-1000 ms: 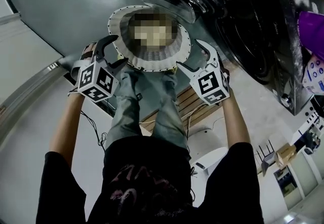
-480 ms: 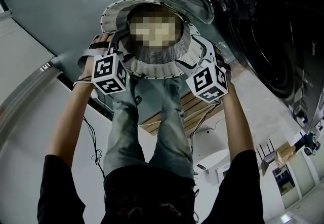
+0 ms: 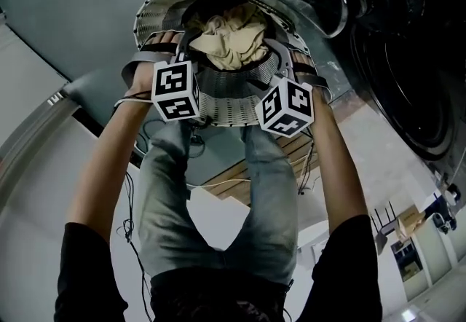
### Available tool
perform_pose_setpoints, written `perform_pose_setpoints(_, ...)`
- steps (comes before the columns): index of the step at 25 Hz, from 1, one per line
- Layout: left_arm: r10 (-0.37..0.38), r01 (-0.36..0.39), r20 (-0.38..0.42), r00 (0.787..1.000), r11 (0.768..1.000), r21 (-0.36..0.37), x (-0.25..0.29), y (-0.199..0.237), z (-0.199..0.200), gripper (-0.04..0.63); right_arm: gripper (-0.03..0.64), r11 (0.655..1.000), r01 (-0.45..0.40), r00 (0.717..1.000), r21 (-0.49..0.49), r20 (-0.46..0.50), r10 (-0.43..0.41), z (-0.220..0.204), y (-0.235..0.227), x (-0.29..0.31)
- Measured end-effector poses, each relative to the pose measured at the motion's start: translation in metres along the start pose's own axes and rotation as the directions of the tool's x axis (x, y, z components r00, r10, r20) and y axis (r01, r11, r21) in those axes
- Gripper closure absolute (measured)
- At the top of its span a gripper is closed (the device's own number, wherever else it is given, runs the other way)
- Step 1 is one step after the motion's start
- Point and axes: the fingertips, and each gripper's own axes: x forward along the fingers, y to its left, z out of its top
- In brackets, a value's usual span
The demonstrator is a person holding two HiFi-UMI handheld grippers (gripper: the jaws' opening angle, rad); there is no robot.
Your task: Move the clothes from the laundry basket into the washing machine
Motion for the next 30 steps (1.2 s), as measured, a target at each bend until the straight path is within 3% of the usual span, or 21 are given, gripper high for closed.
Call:
perform_pose_setpoints(5,-0.044,0.048,-0.063,0.997,0.997,0.059,0.056,0.000,-0.020,0.193,0.144,0.999,-0.028,0.997,-0.019,-0.076,0.026,-0.029,-0.001,0.057)
perform_pose_setpoints(10,-0.066,0.072,-0.098,0.993,0.996,0.057,0.105,0.005,-0.031,0.181,0.101,0.997,-0.069,0.991,-0.037,-0.114,0.064,-0.045,0.004,0.108)
perform_pose_setpoints(15,-0.097,0.115,-0.143,0.985,0.985,0.125,0.154,-0.001,-0.032,0.173,0.061,0.994,-0.093,0.983,-0.055,-0.167,0.082,-0.059,0.002,0.164)
perform_pose_setpoints(20,-0.104,0.123,-0.164,0.981,0.987,0.105,0.199,-0.002,-0.043,0.170,0.051,0.990,-0.117,0.975,-0.079,-0.198,0.099,-0.074,0.000,0.215)
perform_pose_setpoints(26,-0.100,0.123,-0.196,0.975,0.987,0.104,0.245,-0.004,-0.065,0.170,0.034,0.988,-0.152,0.966,-0.032,-0.217,0.141,-0.097,0.004,0.265)
perform_pose_setpoints(30,-0.107,0.134,-0.216,0.970,0.984,0.114,0.269,-0.008,-0.069,0.190,0.035,0.984,-0.171,0.958,0.057,-0.223,0.180,-0.113,0.010,0.290)
